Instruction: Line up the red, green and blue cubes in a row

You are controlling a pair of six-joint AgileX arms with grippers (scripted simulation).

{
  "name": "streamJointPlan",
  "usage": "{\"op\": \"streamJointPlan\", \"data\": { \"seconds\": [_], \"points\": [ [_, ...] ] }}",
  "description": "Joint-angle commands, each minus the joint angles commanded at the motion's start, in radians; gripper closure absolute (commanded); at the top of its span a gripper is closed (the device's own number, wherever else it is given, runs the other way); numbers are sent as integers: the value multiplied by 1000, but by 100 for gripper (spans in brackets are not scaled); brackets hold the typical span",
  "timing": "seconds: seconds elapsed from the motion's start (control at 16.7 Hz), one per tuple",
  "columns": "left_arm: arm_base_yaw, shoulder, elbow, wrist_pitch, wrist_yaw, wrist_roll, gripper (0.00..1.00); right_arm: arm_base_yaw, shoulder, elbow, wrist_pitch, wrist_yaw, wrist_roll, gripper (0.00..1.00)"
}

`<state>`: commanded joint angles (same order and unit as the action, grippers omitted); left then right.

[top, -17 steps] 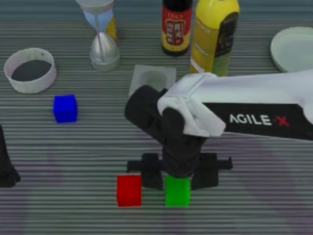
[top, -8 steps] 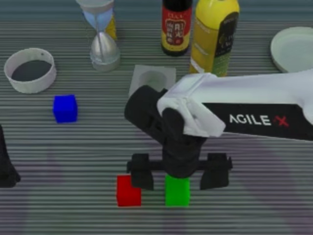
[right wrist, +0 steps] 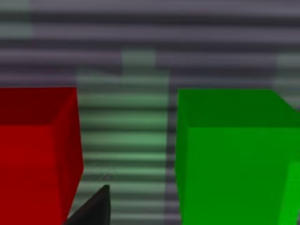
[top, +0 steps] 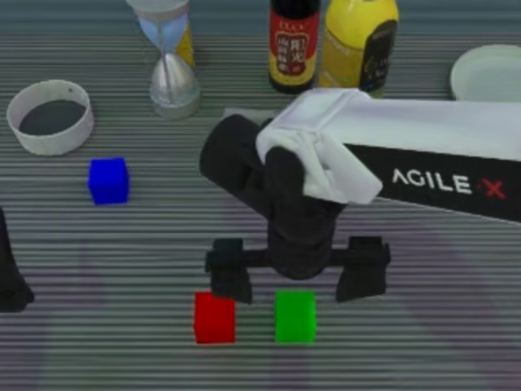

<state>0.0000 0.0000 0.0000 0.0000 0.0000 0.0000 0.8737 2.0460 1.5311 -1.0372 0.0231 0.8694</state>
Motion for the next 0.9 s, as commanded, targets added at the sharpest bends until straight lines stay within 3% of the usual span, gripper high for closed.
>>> {"op": "streamJointPlan", "data": {
  "seconds": [0.42,0.66,0.9],
  "points": [
    [0,0,0,0,0,0,0,1,-39,69,-106,0,2,0],
    [-2,27,27,-20,0,-5,0,-18,-65,44,-86,6,-12,0],
    [-18,203,202,-136,0,-30,0,-95,-239,-92,8,33,-96,0]
  ]
}}
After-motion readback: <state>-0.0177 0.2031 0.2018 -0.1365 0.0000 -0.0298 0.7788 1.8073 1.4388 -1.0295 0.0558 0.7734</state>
